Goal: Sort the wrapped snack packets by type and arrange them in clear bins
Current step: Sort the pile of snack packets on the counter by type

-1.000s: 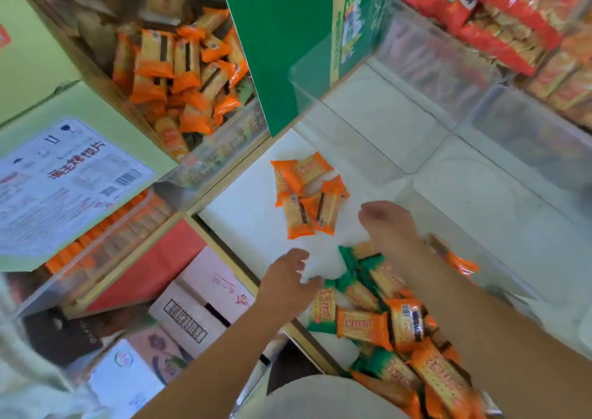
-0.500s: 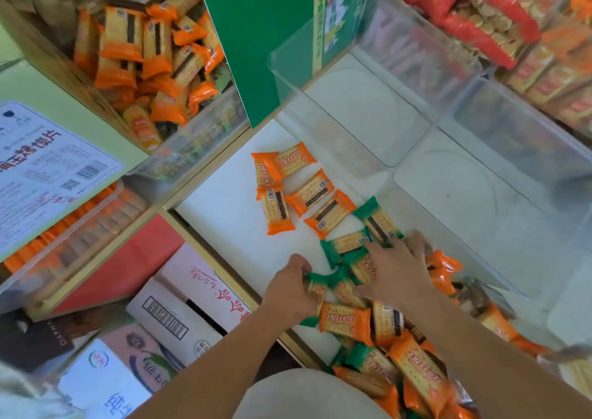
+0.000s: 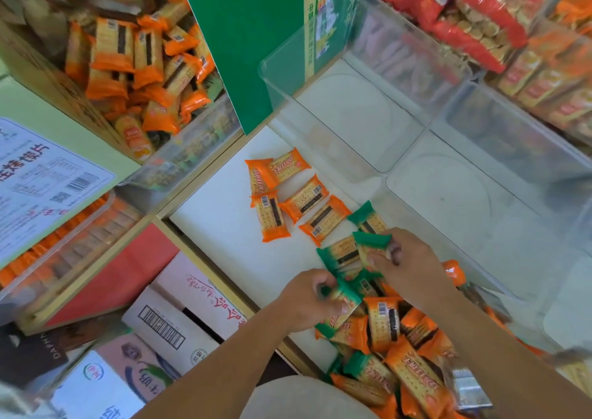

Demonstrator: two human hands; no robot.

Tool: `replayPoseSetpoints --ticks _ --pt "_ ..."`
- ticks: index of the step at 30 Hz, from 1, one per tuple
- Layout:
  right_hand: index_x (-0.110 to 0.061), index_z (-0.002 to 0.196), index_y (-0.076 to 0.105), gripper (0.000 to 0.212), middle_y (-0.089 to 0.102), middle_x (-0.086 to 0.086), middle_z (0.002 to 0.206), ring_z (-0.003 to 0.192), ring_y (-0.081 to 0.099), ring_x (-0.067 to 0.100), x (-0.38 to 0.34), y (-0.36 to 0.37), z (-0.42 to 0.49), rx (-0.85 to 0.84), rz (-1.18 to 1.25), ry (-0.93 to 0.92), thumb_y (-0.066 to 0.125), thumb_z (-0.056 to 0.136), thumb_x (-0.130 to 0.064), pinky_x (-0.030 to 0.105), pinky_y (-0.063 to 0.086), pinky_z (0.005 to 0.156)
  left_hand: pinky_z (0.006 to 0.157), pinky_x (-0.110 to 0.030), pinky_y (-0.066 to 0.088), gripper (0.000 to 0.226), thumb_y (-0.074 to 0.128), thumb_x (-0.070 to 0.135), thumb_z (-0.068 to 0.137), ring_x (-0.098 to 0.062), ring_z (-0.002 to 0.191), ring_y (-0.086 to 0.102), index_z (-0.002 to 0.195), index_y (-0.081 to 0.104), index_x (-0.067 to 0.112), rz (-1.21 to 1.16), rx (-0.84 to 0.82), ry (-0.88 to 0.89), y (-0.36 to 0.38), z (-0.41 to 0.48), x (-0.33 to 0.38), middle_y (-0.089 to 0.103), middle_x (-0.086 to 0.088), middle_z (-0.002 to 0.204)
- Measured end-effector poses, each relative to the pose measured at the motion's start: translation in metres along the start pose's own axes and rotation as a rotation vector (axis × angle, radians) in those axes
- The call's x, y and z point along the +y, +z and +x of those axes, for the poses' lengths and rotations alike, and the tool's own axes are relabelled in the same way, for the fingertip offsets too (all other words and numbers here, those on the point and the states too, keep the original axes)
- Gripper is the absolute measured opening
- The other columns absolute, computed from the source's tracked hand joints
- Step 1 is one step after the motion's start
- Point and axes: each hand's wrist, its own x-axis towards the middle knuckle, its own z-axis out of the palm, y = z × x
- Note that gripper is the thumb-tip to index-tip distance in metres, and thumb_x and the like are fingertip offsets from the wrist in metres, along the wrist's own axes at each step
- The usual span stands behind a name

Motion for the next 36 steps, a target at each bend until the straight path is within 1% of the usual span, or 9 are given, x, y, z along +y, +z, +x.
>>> replayPoseSetpoints --ticks 4,9,13,17,21,24,27,32,36 --pt "-0.034 0.108 0.062 0.017 0.062 -0.018 0.096 0.090 0.059 0.002 -0.021 -0.006 -0.003 0.082 0.202 0.047 0.070 0.094 -0.029 0.022 0.045 0.072 0.080 -0.027 0.055 0.028 0.087 0.034 0.079 -0.011 0.098 0.062 0.097 0.066 0.030 -0.083 0.146 0.058 -0.031 -0.011 0.011 0.064 0.002 0.107" --pt "-0.026 0.094 0.062 0.013 0.064 -0.002 0.087 0.075 0.062 0.014 -0.070 0.013 0.024 0.048 0.388 0.154 0.073 0.090 -0.028 0.036 0.051 0.060 0.057 -0.024 0.055 0.021 0.084 0.015 0.084 -0.009 0.076 0.070 0.088 0.063 0.018 -0.479 0.723 0.025 -0.100 -0.025 0.025 0.073 0.001 0.088" --pt "-0.017 0.110 0.064 0.027 0.071 0.006 0.096 0.082 0.073 0.021 -0.108 0.047 0.049 -0.123 0.695 0.261 0.078 0.088 -0.023 0.045 0.064 0.078 0.082 -0.046 0.064 0.029 0.085 0.022 0.085 -0.021 0.090 0.076 0.094 0.059 0.014 -0.754 0.910 -0.064 -0.144 -0.008 0.009 0.076 -0.004 0.101" --pt "-0.023 0.117 0.065 0.031 0.071 -0.002 0.103 0.095 0.070 0.017 -0.107 0.044 0.055 -0.104 0.646 0.286 0.073 0.088 -0.030 0.035 0.060 0.078 0.096 -0.042 0.055 0.047 0.082 0.028 0.087 -0.018 0.118 0.063 0.127 0.059 0.017 -0.505 0.761 -0.197 -0.148 -0.009 -0.003 0.065 0.004 0.130" --pt "-0.033 0.120 0.064 0.024 0.062 -0.015 0.112 0.096 0.061 0.009 -0.053 0.015 0.028 0.034 0.214 0.176 0.062 0.098 -0.040 0.024 0.041 0.070 0.106 -0.041 0.046 0.056 0.073 0.018 0.091 -0.020 0.131 0.049 0.143 0.051 0.018 -0.015 1.043 0.029 -0.112 -0.032 -0.007 0.050 0.003 0.141" --pt "-0.030 0.129 0.057 0.032 0.062 -0.009 0.106 0.074 0.065 0.011 -0.018 0.011 0.021 0.018 -0.014 0.161 0.059 0.098 -0.040 0.028 0.049 0.061 0.091 -0.039 0.055 0.027 0.068 0.014 0.094 -0.011 0.105 0.061 0.121 0.067 0.019 0.097 0.751 0.315 -0.057 -0.024 0.005 0.063 0.007 0.117" --pt "-0.023 0.130 0.051 0.036 0.062 0.000 0.113 0.096 0.063 0.021 -0.005 0.016 0.028 -0.008 -0.258 0.100 0.056 0.099 -0.039 0.041 0.056 0.083 0.108 -0.041 0.047 0.040 0.065 0.027 0.099 -0.017 0.130 0.051 0.137 0.060 0.018 0.331 0.342 0.325 -0.013 0.008 0.018 0.057 0.001 0.141" --pt "-0.022 0.127 0.048 0.032 0.060 0.002 0.117 0.098 0.054 0.022 -0.003 0.022 0.047 -0.015 -0.391 0.095 0.054 0.100 -0.037 0.034 0.041 0.070 0.110 -0.039 0.041 0.070 0.073 0.042 0.089 -0.027 0.129 0.042 0.148 0.044 0.017 0.776 0.375 0.252 0.004 0.046 0.020 0.050 -0.003 0.139" --pt "-0.020 0.139 0.039 0.045 0.047 0.006 0.128 0.112 0.056 0.027 -0.006 0.028 0.052 -0.069 -0.588 0.102 0.058 0.099 -0.028 0.039 0.043 0.066 0.100 -0.037 0.045 0.051 0.077 0.045 0.085 -0.026 0.119 0.047 0.124 0.060 0.018 0.710 0.384 0.168 -0.002 0.052 0.018 0.051 -0.003 0.123"
